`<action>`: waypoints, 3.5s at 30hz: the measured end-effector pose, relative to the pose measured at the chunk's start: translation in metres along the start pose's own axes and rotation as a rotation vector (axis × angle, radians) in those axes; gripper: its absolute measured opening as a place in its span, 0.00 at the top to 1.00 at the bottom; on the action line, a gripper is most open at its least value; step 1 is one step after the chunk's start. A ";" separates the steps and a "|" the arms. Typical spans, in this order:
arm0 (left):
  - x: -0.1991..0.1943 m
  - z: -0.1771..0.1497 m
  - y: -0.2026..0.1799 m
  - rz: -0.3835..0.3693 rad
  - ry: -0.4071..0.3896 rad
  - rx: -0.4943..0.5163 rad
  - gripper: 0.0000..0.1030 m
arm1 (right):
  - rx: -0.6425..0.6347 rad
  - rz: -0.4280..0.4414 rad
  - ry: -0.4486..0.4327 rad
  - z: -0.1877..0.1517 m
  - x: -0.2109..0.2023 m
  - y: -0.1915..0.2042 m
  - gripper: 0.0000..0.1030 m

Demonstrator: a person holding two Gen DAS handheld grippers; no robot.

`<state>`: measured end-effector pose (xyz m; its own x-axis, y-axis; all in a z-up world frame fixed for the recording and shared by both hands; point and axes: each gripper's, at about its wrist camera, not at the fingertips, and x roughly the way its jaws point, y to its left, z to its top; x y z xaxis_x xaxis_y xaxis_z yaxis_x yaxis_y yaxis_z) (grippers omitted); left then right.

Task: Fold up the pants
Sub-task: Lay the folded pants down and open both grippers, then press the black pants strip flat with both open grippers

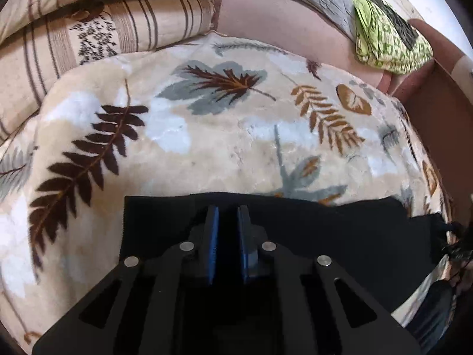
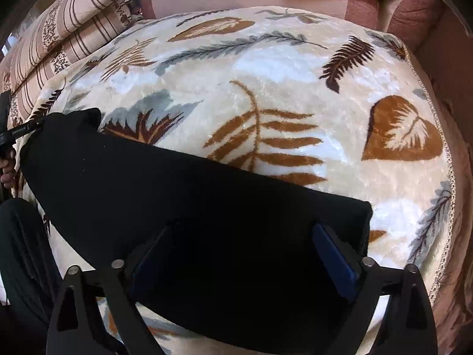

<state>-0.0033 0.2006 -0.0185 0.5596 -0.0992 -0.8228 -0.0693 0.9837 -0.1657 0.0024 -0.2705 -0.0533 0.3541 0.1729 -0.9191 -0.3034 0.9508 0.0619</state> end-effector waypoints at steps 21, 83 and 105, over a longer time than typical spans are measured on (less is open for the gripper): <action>0.070 0.000 -0.187 -0.194 0.213 0.172 0.48 | -0.048 -0.028 0.015 -0.007 0.000 0.008 0.00; 0.029 -0.078 -0.200 0.127 -0.024 0.151 0.00 | 0.196 -0.236 -0.186 -0.006 0.010 0.043 0.01; 0.031 -0.078 -0.201 0.156 -0.061 0.145 0.00 | 0.480 -0.484 -0.520 -0.024 -0.152 0.009 0.00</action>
<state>-0.0369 -0.0123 -0.0530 0.6009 0.0610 -0.7970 -0.0421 0.9981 0.0446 -0.0757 -0.2949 0.0777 0.7443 -0.2959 -0.5987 0.3515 0.9359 -0.0255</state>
